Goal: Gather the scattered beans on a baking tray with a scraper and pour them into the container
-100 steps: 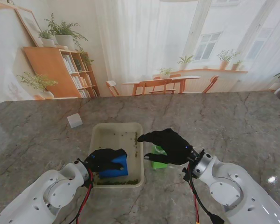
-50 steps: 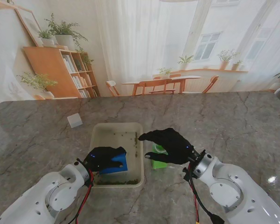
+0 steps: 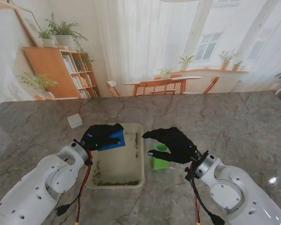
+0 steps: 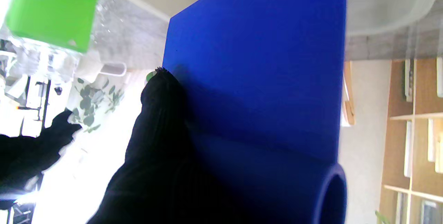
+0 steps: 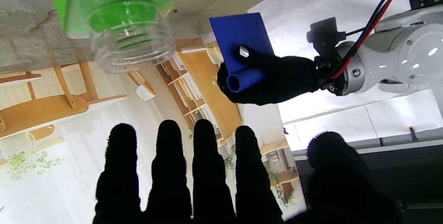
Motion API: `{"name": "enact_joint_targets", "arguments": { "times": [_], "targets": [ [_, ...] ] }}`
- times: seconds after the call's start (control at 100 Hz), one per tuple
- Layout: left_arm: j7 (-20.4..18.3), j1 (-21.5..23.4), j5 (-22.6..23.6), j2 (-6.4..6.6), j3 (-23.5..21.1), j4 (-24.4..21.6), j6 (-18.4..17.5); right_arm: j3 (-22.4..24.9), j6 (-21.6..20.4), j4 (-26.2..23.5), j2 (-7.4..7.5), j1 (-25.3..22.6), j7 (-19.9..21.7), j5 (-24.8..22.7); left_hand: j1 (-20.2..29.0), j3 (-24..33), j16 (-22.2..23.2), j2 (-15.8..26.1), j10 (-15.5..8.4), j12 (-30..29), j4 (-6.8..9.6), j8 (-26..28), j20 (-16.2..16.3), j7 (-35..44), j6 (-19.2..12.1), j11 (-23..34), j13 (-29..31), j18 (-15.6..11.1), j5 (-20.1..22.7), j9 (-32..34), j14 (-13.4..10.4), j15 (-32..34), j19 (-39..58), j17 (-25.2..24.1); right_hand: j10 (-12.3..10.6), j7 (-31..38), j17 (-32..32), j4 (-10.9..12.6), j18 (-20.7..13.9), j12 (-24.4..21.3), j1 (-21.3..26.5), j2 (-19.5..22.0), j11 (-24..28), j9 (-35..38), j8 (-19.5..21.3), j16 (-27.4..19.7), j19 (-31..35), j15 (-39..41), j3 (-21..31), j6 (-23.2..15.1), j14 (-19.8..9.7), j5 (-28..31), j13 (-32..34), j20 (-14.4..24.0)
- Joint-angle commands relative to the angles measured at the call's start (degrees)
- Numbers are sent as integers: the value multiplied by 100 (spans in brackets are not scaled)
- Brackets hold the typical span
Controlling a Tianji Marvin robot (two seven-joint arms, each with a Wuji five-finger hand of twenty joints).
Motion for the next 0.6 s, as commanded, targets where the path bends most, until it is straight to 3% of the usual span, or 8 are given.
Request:
{"name": "enact_joint_targets", "arguments": {
  "times": [0.0,0.12,0.28,0.51,0.59],
  "targets": [
    [-23,-204,-124,-42,-50,27,88,-4,92,41,-27,-10,13,-2,581,405,146,286,89,2,288,125,81,100,-133,3,154,-632,-6,44,-577,419,363,229,-51,21,28,166,-34,-92,-26,-35,-90,51,-115,-51,-77,-63,79,-72,0,29,84,-54],
    [-97,-383,-277,-62,-60,160,255,-31,207,61,-45,18,-63,11,608,406,267,282,120,-4,290,128,180,96,-103,30,288,-970,3,48,-696,705,657,494,-40,20,30,165,-33,-92,-21,-50,-87,65,-117,-52,-75,-63,80,-79,-2,34,88,-53],
    [-194,-474,-497,-90,-154,253,554,-65,350,88,-64,57,-141,24,631,408,305,252,164,-5,292,125,216,87,-70,45,364,-1150,20,51,-724,838,784,671,-51,28,36,165,-31,-93,-18,-58,-87,74,-119,-50,-72,-60,84,-81,1,57,103,-52],
    [-387,-325,-694,-102,-512,165,1026,-99,533,117,-83,87,-189,73,692,412,297,201,259,8,293,124,224,71,16,74,471,-1351,68,89,-771,898,776,884,-44,29,38,164,-28,-96,-16,-78,-89,83,-126,-50,-73,-63,91,-87,6,70,106,-53],
    [-415,-189,-712,-106,-685,72,1203,-105,609,114,-92,78,-230,74,707,436,345,161,304,-19,291,125,297,60,72,101,717,-1642,103,147,-878,1085,917,1180,-43,31,43,164,-22,-96,-14,-86,-88,89,-128,-49,-73,-61,94,-90,11,79,116,-53]
  ]
}}
